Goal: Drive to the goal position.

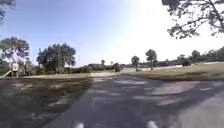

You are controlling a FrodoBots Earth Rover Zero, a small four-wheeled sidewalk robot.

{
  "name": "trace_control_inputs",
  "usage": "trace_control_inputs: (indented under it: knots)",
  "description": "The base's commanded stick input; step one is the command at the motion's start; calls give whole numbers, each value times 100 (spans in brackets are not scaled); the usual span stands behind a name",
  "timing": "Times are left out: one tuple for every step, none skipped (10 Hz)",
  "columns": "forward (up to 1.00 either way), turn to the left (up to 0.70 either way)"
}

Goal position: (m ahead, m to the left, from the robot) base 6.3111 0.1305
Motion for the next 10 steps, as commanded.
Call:
trace_control_inputs:
  knots:
    - [100,24]
    - [100,19]
    - [100,14]
    - [100,9]
    - [100,5]
    - [100,5]
    - [100,5]
    - [100,5]
    - [100,5]
    - [100,5]
